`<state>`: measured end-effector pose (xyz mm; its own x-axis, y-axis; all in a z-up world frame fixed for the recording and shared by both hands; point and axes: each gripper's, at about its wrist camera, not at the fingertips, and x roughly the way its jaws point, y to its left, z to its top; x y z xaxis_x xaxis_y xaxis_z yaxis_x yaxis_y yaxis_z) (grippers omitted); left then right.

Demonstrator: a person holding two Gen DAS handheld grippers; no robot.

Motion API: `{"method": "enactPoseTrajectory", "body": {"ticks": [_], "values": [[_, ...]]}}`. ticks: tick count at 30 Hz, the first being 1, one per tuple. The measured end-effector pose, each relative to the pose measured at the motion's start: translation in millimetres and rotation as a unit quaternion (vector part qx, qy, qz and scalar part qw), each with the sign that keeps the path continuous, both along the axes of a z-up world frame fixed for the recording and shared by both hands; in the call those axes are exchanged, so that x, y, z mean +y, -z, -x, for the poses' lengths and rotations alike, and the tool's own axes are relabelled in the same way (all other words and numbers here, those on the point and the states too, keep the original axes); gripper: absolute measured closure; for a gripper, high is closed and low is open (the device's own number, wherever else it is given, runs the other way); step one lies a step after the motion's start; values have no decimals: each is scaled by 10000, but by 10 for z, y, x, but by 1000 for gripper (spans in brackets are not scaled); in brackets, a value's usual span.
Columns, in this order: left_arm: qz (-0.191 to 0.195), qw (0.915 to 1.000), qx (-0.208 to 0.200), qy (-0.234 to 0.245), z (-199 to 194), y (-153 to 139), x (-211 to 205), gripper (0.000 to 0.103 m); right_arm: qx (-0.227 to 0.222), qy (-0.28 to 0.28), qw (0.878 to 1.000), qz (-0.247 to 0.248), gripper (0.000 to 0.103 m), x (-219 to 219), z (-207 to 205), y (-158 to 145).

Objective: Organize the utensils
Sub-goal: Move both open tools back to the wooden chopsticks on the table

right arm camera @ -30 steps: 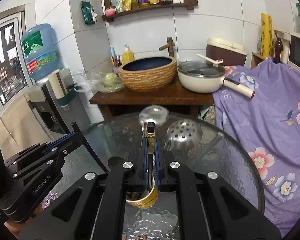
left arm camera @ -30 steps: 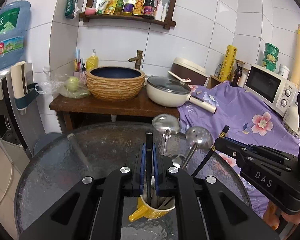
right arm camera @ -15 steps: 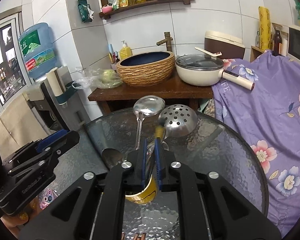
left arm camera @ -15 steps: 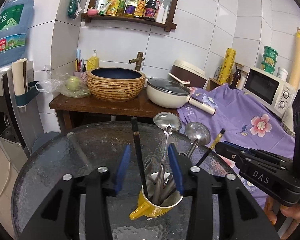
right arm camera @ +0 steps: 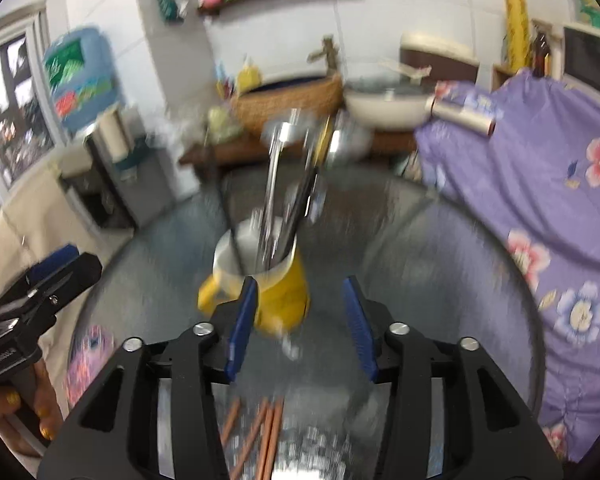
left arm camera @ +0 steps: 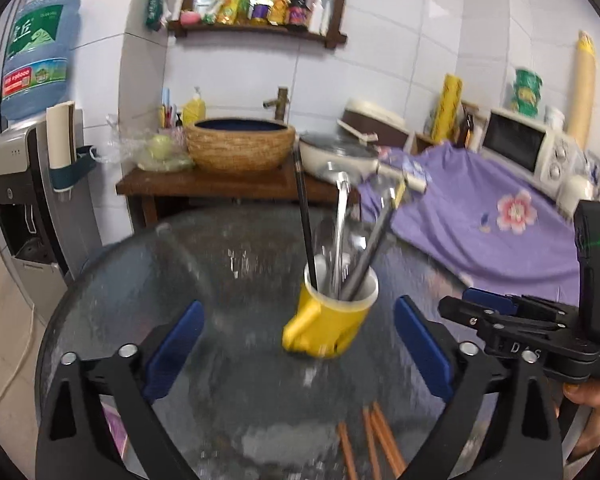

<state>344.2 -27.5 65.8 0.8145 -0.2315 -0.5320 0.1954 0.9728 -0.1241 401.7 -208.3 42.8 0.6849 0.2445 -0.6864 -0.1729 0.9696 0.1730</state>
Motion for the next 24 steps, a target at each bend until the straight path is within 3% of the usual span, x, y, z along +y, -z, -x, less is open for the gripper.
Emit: {"method": "enactPoseTrajectory", "body": {"ticks": [2,4,10,13,15,24], "values": [[-434,9988,200,92,153,209,-110,7,187,-80,9996,172,56,90,146,239],[-634,9971,389,168,258,386,-145,7,285,-81,9992,267,56,128,270,420],[-309,9947,979,-109,406,834,26,9,583,12,9980,244,56,124,608,803],[-413,9921,1166,-216,436,994,30,19,672,-26,9967,456,59,184,709,929],[-286,9907,1314,-185,445,1074,49,23,743,-51,9961,475,61,204,742,1000],[-386,9885,1463,-69,541,1232,-80,27,875,-181,9946,524,62,334,815,1164]]}}
